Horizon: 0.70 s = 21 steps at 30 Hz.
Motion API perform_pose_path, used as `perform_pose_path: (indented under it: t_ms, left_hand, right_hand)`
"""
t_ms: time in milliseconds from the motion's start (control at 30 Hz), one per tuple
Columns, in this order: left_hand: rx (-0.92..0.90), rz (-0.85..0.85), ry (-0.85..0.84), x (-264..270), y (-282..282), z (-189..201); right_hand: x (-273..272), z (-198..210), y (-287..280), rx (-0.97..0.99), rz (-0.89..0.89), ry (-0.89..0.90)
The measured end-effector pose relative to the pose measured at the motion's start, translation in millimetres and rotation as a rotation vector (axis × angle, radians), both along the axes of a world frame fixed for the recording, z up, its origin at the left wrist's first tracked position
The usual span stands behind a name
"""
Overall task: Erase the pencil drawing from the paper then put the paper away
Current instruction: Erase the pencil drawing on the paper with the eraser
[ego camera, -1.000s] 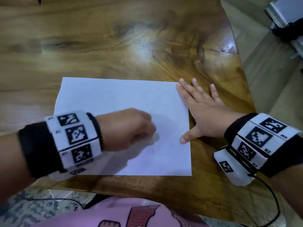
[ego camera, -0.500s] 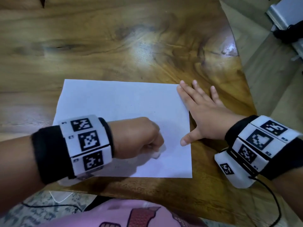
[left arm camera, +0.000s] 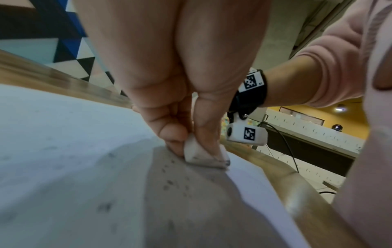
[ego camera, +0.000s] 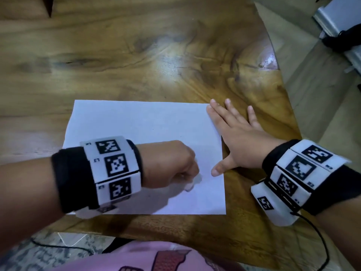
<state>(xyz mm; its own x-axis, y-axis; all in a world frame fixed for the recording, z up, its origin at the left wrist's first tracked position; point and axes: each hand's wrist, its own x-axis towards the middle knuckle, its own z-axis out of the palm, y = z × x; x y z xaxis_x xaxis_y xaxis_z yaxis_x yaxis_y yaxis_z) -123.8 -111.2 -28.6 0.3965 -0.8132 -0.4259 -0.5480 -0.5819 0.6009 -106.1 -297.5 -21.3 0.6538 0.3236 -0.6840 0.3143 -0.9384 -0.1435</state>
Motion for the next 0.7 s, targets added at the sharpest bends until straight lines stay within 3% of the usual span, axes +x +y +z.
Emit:
perform_pose_path:
  t_ms: [167,267,400,567,700]
  left_hand:
    - [-0.048,0.136,-0.211,25.4,-33.4,1.9]
    - [-0.092,0.119,-0.159,12.4,-24.3,-0.6]
    - [0.01,0.03,-0.001,-7.4,-4.3,0.2]
    - [-0.078,0.188,-0.239,31.2,-24.2,3.7]
    - [-0.11,0.118,-0.194,23.2,-7.6,0.0]
  right_hand:
    - [-0.2,0.3,-0.2,0.005,0.005,0.0]
    - [0.1,0.3,0.0,0.007,0.0,0.002]
    - [-0.1,-0.9,0.1,-0.001,-0.002,-0.002]
    - [-0.8,-0.6,0.6,-0.004,0.001,-0.007]
    - [-0.5,-0.8,0.0,0.007,-0.001,-0.009]
